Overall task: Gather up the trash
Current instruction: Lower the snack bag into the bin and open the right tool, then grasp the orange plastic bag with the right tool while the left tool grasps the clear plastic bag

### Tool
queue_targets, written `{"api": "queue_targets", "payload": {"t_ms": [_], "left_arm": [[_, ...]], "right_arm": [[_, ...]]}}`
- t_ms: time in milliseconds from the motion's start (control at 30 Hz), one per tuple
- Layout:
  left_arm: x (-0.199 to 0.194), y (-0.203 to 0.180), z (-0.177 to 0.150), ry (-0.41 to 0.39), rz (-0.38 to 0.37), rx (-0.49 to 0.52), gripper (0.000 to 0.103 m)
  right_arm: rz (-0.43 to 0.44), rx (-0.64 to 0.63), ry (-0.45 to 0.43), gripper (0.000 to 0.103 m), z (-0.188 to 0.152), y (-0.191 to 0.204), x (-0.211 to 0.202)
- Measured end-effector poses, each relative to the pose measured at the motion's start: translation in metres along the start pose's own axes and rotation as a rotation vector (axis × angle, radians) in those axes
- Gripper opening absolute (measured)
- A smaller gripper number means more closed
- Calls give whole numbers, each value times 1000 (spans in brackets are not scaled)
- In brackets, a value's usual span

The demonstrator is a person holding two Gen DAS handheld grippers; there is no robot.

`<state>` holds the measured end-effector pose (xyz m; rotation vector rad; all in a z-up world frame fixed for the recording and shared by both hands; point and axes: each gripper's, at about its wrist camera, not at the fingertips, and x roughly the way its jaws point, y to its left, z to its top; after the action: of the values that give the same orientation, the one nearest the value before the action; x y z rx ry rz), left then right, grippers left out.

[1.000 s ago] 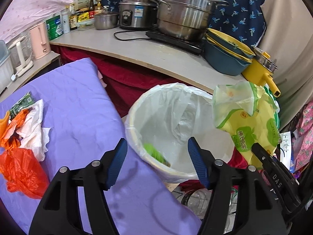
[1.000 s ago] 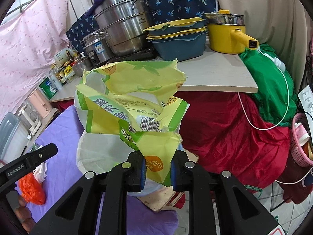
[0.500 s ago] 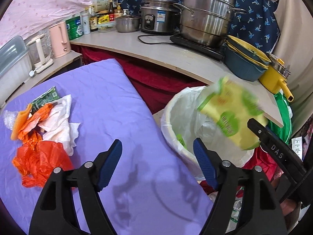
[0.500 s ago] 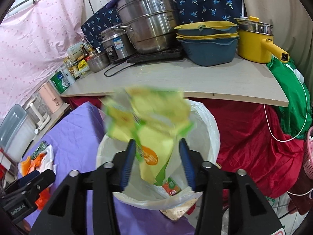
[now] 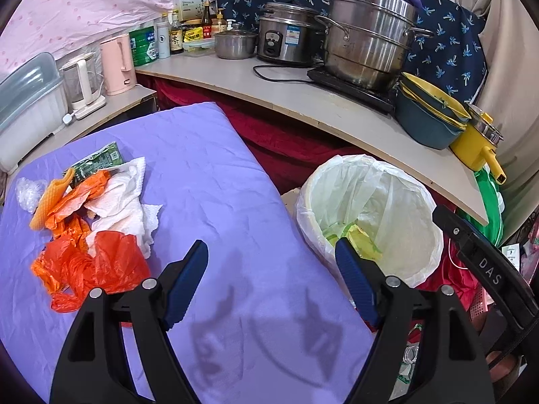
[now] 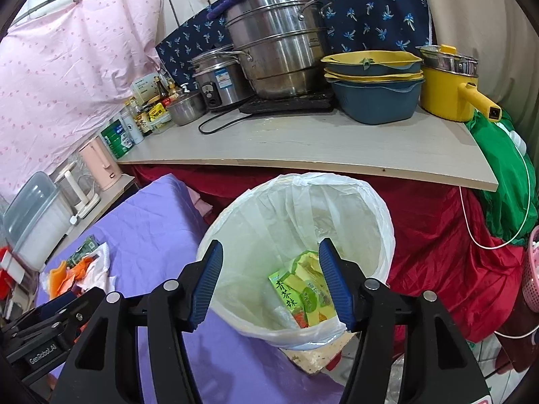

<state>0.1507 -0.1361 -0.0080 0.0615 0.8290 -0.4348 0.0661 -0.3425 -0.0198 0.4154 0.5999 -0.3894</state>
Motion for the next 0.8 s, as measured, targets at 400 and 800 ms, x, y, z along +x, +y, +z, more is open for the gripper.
{"api": "queue_targets", "payload": {"t_ms": [400,800], "left_arm": [[-30,44,-15,-27,57,-54,77],[-52,123,-38,-20,152,-159,78]], "right_arm": [[79,-75,25,58,-17,54,-12],[191,-182,103,58,-52,129,-12]]}}
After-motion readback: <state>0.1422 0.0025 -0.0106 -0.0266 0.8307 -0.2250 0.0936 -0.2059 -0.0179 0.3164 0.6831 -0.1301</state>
